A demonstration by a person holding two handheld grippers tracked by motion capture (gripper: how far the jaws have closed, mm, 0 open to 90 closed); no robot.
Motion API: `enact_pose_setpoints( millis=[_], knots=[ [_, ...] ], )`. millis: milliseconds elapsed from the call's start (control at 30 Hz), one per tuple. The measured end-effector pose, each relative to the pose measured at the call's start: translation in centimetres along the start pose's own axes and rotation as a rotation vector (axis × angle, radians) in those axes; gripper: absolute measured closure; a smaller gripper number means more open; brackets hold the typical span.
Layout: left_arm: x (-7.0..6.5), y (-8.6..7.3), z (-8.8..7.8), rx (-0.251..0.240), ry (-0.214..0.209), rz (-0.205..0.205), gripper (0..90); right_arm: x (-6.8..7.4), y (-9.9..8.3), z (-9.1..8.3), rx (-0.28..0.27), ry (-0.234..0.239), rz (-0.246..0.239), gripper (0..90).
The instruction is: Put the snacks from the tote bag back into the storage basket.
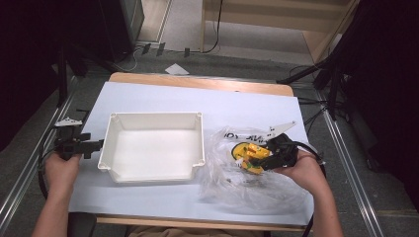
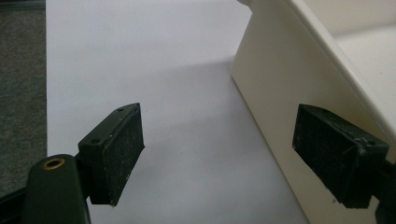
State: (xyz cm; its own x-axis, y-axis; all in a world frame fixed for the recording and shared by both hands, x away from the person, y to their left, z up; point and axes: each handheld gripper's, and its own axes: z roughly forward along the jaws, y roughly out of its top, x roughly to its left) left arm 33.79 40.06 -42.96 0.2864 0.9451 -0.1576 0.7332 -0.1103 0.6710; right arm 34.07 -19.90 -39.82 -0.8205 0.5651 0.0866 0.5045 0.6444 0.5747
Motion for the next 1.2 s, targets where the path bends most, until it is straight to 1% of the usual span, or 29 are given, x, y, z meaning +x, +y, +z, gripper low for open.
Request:
enact_pose_setpoints(
  millis=[167,300,500,633,733,900,1133,1200],
  knots=[
    [-0.01,0.01,0.02,0.001,0.002,0.0,17.5,-0.01,0.05,0.3,0.009,-0.005,-0.003,43.6],
    [0.0,0.0,0.0,0.001,0.001,0.0,17.5,-0.14,-0.01,0.41,0.004,0.001,-0.007,45.1],
    [-0.02,0.0,0.0,0.001,0.001,0.0,17.5,-0.4,-0.29,0.31,-0.019,0.02,-0.041,48.1],
    [-0.01,0.0,0.01,0.0,0.001,0.0,17.5,-0.35,-0.29,0.3,-0.021,0.02,-0.055,48.6],
    [0.0,0.0,0.0,0.001,0.0,0.0,17.5,-0.26,-0.26,0.25,-0.019,0.016,-0.076,49.2],
    [0.01,-0.01,0.0,0.0,-0.001,0.0,17.5,-0.19,-0.07,0.2,-0.006,0.013,-0.081,49.7],
    [0.03,-0.01,-0.06,-0.001,-0.001,-0.001,17.5,-0.08,0.34,0.11,-0.006,0.009,-0.097,50.5],
    [0.04,0.0,-0.05,0.0,-0.001,0.0,17.4,-0.09,0.44,-0.01,-0.015,0.015,-0.098,50.7]
  ],
)
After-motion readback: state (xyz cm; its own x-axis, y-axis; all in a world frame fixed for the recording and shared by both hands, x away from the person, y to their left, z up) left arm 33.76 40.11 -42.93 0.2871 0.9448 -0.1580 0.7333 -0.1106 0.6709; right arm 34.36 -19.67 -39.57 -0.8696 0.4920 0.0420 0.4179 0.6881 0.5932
